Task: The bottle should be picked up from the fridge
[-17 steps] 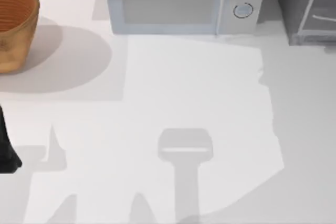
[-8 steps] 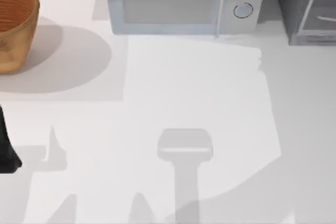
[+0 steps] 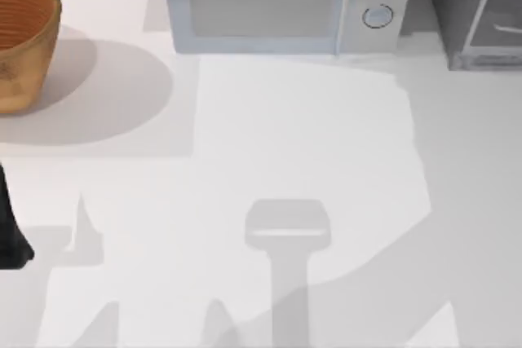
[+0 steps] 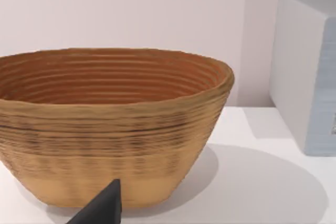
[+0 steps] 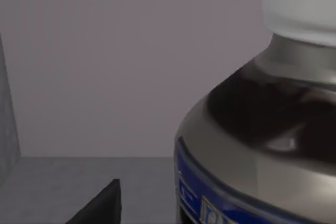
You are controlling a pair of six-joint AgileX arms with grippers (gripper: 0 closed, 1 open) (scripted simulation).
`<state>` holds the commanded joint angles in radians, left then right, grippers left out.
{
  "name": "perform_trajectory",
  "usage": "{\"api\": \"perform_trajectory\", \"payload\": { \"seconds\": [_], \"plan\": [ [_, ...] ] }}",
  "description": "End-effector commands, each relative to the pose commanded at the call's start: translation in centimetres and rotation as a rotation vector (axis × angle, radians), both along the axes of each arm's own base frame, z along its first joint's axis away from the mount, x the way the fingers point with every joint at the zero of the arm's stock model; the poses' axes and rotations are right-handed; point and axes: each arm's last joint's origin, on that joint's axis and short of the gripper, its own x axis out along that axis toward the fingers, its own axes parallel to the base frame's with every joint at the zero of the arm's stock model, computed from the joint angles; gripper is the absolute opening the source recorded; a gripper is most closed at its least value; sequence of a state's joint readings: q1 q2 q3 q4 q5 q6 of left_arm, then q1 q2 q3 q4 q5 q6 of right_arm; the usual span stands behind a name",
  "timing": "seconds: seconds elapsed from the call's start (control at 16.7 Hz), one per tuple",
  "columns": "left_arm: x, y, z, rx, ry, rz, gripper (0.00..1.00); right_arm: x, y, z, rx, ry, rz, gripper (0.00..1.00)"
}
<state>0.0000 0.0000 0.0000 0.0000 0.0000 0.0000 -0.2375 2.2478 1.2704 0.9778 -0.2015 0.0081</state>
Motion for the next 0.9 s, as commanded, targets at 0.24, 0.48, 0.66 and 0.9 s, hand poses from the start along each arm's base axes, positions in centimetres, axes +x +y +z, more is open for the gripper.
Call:
{"api": "perform_trajectory", "payload": {
  "seconds": [0.24,0.48,0.66,0.9],
  "plan": [
    [0.00,0.00,0.00,0.000,0.000,0.000,1.00,0.00,0.00,0.00,0.000,0.000,0.000,0.77],
    [0.00,0.00,0.00,0.000,0.000,0.000,1.00,0.00,0.00,0.00,0.000,0.000,0.000,0.47],
    [0.00,0.00,0.00,0.000,0.000,0.000,1.00,0.00,0.00,0.00,0.000,0.000,0.000,0.25],
    [0.00,0.00,0.00,0.000,0.000,0.000,1.00,0.00,0.00,0.00,0.000,0.000,0.000,0.00]
  ]
}}
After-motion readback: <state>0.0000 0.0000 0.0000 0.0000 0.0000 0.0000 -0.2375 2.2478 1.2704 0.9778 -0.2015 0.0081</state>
